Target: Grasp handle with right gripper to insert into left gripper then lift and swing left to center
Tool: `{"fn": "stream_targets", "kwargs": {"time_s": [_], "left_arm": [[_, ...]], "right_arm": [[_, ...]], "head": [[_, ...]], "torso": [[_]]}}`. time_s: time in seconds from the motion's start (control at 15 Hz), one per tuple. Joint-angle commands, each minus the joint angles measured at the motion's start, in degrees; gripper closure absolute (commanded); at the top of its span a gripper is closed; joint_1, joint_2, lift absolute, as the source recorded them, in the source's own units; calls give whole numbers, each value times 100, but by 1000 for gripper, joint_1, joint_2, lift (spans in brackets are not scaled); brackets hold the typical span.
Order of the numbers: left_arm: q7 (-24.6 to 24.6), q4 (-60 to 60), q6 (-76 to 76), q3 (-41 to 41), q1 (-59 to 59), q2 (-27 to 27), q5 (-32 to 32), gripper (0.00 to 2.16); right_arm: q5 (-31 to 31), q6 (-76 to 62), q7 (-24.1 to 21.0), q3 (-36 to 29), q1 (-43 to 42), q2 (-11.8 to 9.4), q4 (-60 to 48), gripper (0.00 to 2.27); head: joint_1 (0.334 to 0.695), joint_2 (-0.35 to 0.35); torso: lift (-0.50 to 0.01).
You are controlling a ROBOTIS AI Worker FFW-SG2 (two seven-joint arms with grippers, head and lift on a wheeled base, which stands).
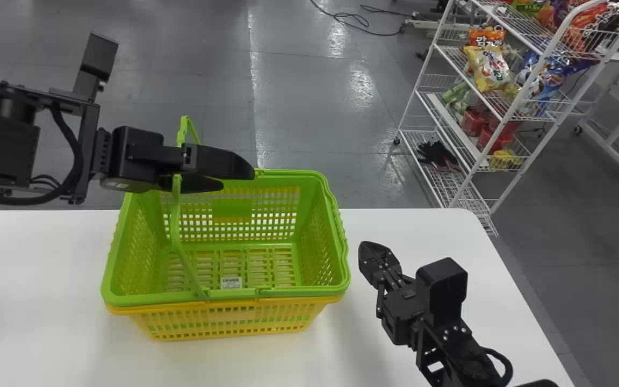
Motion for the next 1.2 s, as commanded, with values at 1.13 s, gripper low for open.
{"fn": "stream_targets", "kwargs": {"time_s": [1.13], "left_arm": [[-1, -35, 0, 43, 162, -78, 157, 90]], "right_arm": [[-248, 602, -27, 374, -195, 6, -570, 2138]], "head": [[695, -165]], "torso": [[-93]]}}
